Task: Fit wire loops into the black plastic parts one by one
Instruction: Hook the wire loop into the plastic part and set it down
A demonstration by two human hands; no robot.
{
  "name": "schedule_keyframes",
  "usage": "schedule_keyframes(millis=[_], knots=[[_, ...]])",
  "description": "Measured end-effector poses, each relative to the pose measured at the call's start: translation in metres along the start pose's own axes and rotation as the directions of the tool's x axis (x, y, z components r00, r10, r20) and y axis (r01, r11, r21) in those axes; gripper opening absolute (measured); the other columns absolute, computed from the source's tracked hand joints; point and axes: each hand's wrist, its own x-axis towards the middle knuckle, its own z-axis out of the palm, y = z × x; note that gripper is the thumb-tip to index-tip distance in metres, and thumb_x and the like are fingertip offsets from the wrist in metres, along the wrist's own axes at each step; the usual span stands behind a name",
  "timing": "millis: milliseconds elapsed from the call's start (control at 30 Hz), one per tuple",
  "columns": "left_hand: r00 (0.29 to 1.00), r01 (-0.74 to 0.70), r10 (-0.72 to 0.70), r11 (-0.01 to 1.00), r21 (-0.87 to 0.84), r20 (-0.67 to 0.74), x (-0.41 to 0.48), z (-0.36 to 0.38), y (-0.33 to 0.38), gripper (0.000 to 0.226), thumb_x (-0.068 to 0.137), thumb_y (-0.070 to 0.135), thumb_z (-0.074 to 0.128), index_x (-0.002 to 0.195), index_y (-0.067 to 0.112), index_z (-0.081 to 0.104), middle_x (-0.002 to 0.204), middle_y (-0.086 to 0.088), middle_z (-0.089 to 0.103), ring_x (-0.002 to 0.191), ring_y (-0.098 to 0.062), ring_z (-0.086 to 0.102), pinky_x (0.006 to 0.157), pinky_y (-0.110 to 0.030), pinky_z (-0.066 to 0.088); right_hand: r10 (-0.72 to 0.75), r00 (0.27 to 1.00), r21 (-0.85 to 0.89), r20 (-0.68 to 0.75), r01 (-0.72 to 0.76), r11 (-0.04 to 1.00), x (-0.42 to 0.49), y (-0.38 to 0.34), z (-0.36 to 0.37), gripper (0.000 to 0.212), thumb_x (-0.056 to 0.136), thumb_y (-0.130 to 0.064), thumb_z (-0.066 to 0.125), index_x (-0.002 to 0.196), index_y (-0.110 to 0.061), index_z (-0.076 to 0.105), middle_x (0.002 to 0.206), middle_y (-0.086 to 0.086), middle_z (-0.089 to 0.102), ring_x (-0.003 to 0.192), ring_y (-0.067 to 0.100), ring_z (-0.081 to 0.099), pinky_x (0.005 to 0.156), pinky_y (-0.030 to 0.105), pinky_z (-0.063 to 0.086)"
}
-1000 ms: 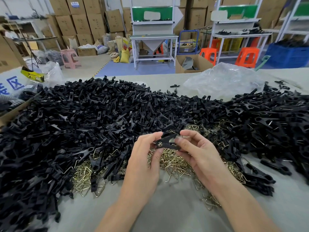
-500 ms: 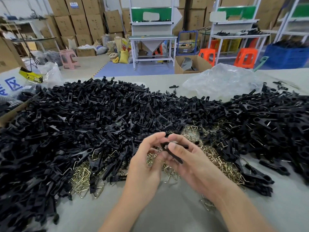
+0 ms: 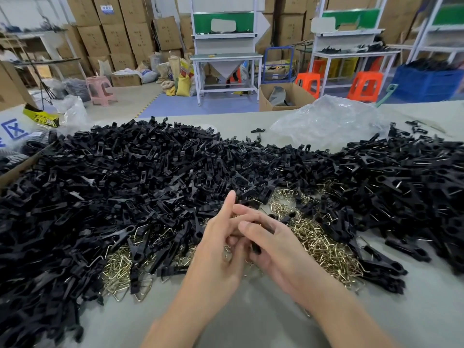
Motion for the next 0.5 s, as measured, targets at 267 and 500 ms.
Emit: schedule_keyframes(millis=[267, 500], knots=[[0.996, -0.03, 0.026, 0.999, 0.04, 0.085, -0.0028, 0.0055, 0.0014, 0.083, 0.092, 0.009, 0.053, 0.159, 0.036, 0.011, 0.153, 0.021, 0.031, 0.136, -0.002, 0.042, 0.099, -0.005, 0.036, -0.031, 0.993, -0.114, -0.112, 0.019, 0.993, 0.0025, 0.0045, 0.0004, 0.01, 0.081, -0.024, 0.072, 0.088, -0.019, 0.078, 0.073, 0.004, 0.069, 0.064, 0.013, 0.062, 0.067, 0.029, 0.052], [0.996, -0.073, 0.07, 0.996, 0.042, 0.059, -0.0035, 0.0066, 0.001, 0.082, 0.089, 0.009, 0.053, 0.155, 0.042, 0.017, 0.152, 0.02, 0.033, 0.129, -0.006, 0.052, 0.095, -0.021, 0.051, -0.025, 0.999, -0.171, -0.048, 0.017, 0.985, -0.0027, 0.0043, 0.0011, 0.01, 0.092, -0.023, 0.07, 0.091, -0.016, 0.077, 0.073, 0.003, 0.07, 0.065, 0.012, 0.065, 0.054, 0.024, 0.051]])
